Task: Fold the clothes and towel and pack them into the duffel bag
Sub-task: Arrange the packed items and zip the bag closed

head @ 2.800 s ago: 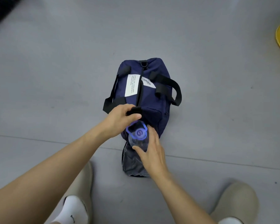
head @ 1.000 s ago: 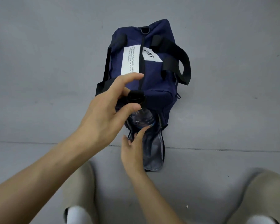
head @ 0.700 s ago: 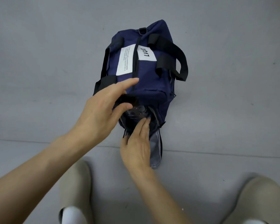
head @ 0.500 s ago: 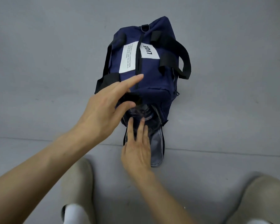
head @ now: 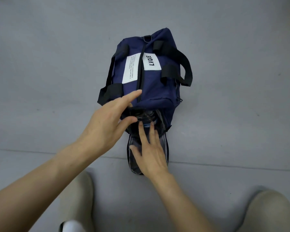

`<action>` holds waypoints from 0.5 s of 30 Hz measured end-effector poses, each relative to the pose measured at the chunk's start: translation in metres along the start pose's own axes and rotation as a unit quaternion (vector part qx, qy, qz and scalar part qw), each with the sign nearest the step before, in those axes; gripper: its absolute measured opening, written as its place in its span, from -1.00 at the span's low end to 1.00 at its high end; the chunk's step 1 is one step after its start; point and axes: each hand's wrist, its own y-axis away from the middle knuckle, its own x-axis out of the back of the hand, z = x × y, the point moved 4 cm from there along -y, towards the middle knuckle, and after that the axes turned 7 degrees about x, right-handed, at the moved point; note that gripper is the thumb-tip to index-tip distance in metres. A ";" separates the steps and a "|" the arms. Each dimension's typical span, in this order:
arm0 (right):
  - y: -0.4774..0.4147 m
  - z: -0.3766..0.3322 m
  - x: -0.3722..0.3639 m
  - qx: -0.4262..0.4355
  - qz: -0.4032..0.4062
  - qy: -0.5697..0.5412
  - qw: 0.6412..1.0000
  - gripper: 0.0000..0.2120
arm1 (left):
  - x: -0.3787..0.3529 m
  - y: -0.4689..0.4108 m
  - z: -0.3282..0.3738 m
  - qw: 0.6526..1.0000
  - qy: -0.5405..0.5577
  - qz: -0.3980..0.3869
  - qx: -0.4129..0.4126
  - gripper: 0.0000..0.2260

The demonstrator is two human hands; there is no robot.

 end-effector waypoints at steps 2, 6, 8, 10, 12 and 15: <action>0.010 0.002 0.016 0.014 0.020 -0.040 0.999 -0.24 | -0.004 0.003 -0.001 1.000 -0.024 -0.014 -0.009 -0.39; 0.028 -0.005 0.076 -0.010 0.111 -0.112 0.987 -0.28 | -0.002 -0.003 0.009 0.994 -0.092 -0.040 -0.031 -0.37; 0.024 -0.010 0.106 -0.057 0.164 -0.181 0.968 -0.33 | 0.001 -0.007 0.019 0.992 -0.113 -0.060 -0.020 -0.37; 0.009 -0.010 0.129 -0.156 0.200 -0.310 0.916 -0.41 | 0.003 -0.011 0.029 0.989 -0.127 -0.081 -0.001 -0.40; -0.014 -0.008 0.139 -0.267 0.168 -0.474 0.822 -0.55 | 0.002 -0.016 0.033 0.986 -0.142 -0.092 0.017 -0.46; -0.028 -0.009 0.150 -0.322 0.104 -0.524 0.781 -0.77 | 0.007 -0.016 0.031 0.987 -0.121 -0.065 0.077 -0.56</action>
